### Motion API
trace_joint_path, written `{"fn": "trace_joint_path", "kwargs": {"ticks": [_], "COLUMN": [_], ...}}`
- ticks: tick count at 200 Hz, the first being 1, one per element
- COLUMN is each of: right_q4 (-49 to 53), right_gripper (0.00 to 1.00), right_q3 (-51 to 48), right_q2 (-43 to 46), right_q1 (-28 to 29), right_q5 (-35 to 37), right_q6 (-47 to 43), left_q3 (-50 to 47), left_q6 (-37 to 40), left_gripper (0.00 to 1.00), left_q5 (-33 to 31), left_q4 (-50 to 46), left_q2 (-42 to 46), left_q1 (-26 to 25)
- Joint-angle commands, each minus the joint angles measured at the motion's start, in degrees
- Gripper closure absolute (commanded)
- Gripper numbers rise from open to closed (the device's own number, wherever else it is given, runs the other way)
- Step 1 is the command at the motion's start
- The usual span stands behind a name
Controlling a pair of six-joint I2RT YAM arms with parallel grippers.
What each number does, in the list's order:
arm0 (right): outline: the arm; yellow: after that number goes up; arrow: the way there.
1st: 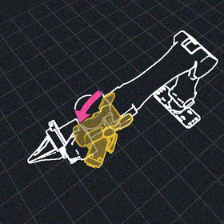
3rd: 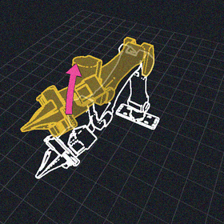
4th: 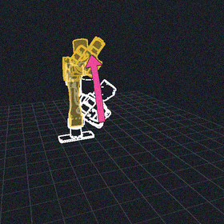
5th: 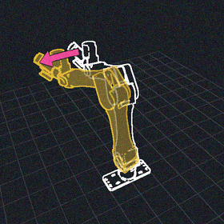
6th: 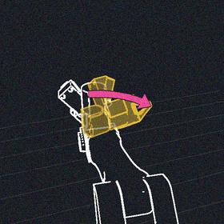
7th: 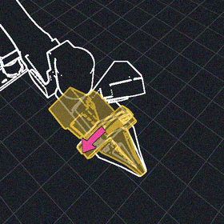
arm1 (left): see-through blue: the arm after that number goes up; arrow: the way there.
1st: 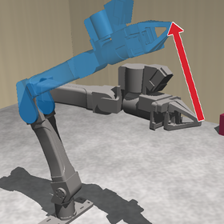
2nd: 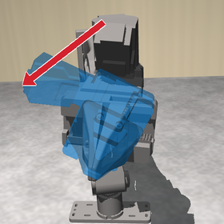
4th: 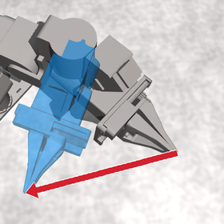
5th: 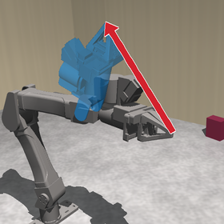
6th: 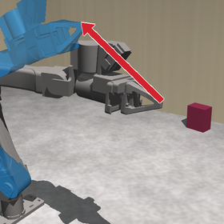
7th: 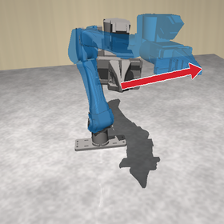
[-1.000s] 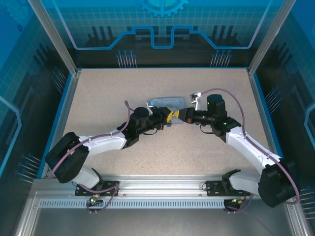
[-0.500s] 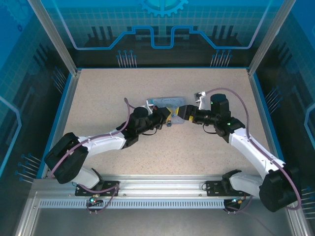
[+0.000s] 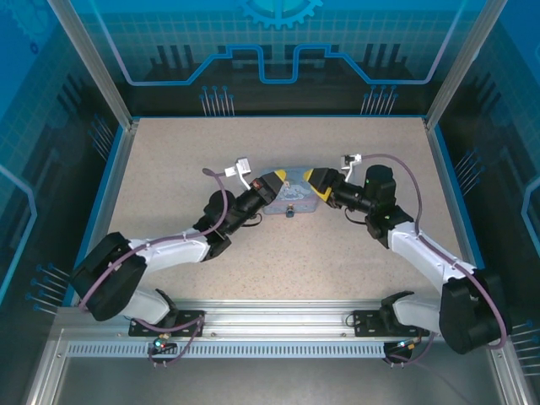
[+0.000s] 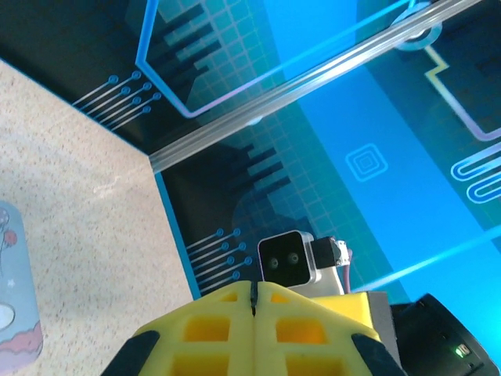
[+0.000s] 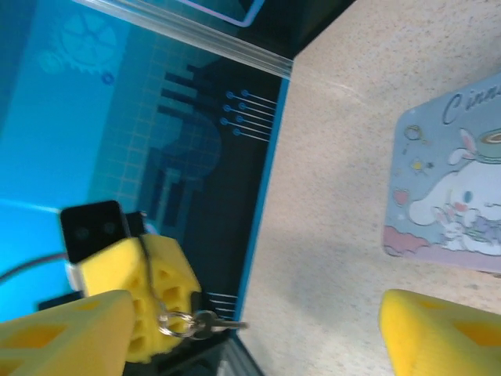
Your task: Unlock the padlock with the key
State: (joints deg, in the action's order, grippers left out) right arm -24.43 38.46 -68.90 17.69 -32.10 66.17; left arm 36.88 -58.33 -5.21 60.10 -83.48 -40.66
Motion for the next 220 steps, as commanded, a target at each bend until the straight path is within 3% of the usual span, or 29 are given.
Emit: {"fn": "trace_joint_path", "kwargs": {"ticks": [1, 102, 220], "right_q4": [-9.80, -15.92, -20.73], "right_gripper": [0.28, 0.45, 0.66], "right_q3": [1.26, 5.20, 2.72], "right_q2": [-1.05, -8.94, -10.31], "right_q1": [1.13, 7.91, 8.72], "right_q5": [-0.09, 4.10, 4.50], "right_q6": [3.93, 6.49, 8.66], "left_q3": [-0.29, 2.27, 3.12], "left_q6": [0.31, -4.04, -4.05], "left_gripper": [1.00, 1.00, 1.00], "left_q5": [-3.42, -7.95, -11.38], "left_q4": [11.46, 19.95, 20.06], "left_q2": [-3.09, -10.38, -10.15], "left_q1": [0.03, -0.67, -1.25]}}
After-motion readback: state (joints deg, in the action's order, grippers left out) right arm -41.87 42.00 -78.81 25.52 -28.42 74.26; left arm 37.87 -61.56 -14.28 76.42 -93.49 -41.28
